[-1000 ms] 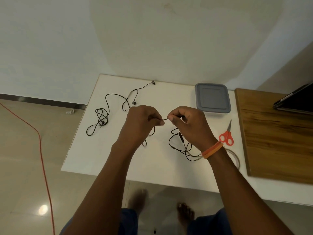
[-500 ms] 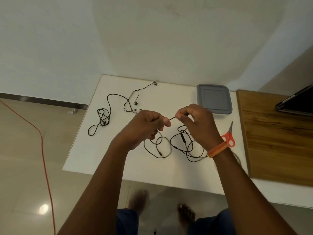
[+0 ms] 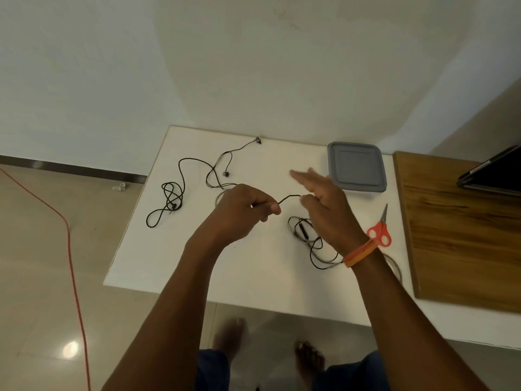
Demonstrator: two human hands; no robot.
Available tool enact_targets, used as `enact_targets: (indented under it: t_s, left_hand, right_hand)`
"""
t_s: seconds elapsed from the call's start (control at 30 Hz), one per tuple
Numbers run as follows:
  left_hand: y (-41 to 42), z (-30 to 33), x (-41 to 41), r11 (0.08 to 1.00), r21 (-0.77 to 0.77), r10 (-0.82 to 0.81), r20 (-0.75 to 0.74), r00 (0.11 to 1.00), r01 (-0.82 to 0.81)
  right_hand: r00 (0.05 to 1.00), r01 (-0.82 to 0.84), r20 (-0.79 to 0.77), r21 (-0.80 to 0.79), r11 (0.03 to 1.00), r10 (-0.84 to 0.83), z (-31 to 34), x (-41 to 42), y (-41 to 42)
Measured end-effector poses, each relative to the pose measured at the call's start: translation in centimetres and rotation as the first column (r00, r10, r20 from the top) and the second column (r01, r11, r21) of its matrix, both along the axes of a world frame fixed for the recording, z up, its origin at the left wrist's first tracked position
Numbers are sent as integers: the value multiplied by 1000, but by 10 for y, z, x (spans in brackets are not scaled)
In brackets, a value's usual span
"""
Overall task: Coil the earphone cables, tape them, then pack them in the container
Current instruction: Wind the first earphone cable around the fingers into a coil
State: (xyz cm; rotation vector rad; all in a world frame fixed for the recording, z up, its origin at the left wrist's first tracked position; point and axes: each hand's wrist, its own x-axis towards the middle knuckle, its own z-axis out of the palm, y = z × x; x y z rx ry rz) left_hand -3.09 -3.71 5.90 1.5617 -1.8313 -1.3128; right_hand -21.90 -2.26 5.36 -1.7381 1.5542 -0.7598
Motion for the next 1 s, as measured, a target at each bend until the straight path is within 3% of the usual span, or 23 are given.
enact_targets:
  t_s: [0.07,0.2,0.33,0.4,0.47,0.53,0.63,0.7,0.77,0.87,1.0]
  left_hand:
    - [-1,-2,0,1000,-19,-1,-11,1000,1]
    - [-2,-3,2,999,-36,-17,44,999,19]
    - [-3,2,8,999,4,48,5,999,-48]
    - [-3,2,9,998,11,61,-3,998,-61]
    - [-3,0,7,999,15,42,4,999,-42]
    - [-2,-2,4,1000,7,20,16,1000,-20]
    - [-1,-1,1,1000,-12,15,-12,1000,-15]
    - [-1,1,1,999,-39,12,-32,999,-13]
    - [-1,2,2,999,-46,4,-34,999,-6]
    - [-1,2,3,1000,9,20,-37,999,-20]
    - [-2,3,10,997,28,69,-34,997,-68]
  right_hand:
    - [992,-108,57,-4,994,108,3,11,4]
    - [990,-135,-63,-133,982,128,-3,10,2]
    - [967,157,-154,-265,951,-203,-4,-21,-9]
    - [911,326,-173,-257,910,-375,-4,-37,-9]
    - [886,377,-209,-197,905,-415,-7,-42,-8]
    - [932,276,-214,-101,956,-291,-8,-36,-6]
    - [997,-44,-60,51,998,47,-2,-9,0]
    - [982,-187,6,29,982,187,2,7,4]
    - [978,-207,-1,-53,977,207,1,14,6]
    - [996,-78,-60,-137,987,70,0,5,0]
    - [940,289,-133,-184,939,-315,-2,-26,-9]
